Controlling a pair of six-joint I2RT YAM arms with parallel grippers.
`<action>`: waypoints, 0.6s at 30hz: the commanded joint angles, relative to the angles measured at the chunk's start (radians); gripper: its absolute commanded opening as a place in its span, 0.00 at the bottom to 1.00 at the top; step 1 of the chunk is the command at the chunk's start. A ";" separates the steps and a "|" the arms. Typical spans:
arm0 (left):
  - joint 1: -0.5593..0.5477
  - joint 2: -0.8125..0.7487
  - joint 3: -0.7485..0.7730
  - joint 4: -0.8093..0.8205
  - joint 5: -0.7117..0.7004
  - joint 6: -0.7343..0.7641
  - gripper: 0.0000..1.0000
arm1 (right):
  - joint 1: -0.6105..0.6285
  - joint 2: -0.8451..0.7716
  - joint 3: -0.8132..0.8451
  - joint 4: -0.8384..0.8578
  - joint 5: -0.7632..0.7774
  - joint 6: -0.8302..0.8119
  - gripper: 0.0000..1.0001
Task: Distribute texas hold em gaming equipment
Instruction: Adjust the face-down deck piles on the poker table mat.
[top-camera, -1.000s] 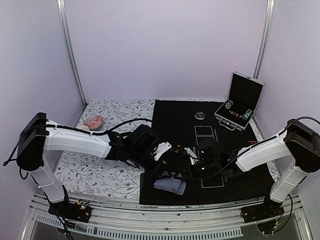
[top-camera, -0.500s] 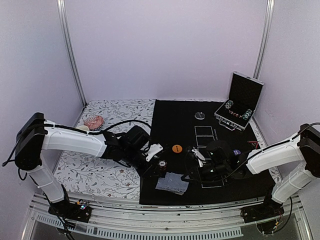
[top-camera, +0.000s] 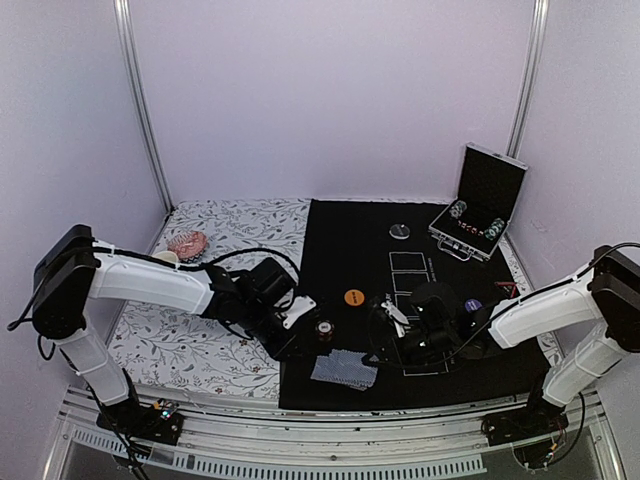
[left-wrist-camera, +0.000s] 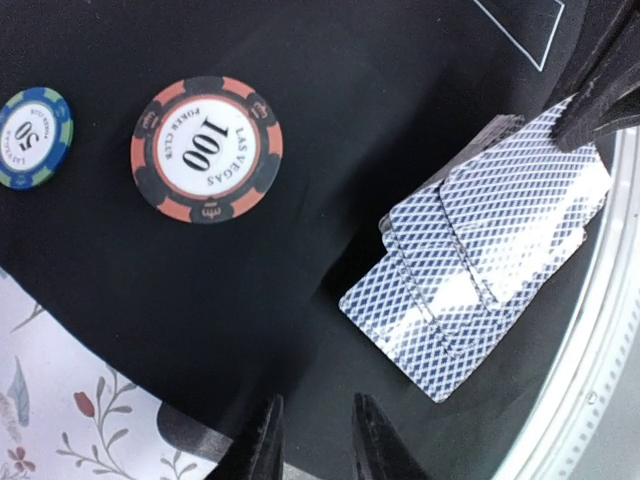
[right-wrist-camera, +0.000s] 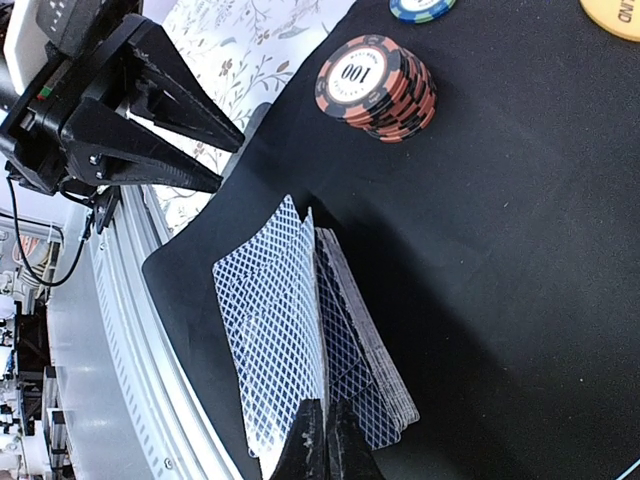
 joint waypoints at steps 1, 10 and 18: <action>0.010 0.036 -0.009 -0.011 0.034 -0.009 0.25 | -0.002 0.027 0.013 0.008 -0.018 -0.011 0.02; -0.006 0.104 0.005 0.037 0.064 -0.022 0.24 | -0.003 0.045 0.009 0.023 0.004 0.020 0.05; -0.033 0.143 0.034 0.055 0.070 -0.014 0.23 | -0.003 0.092 0.031 0.032 0.010 0.037 0.13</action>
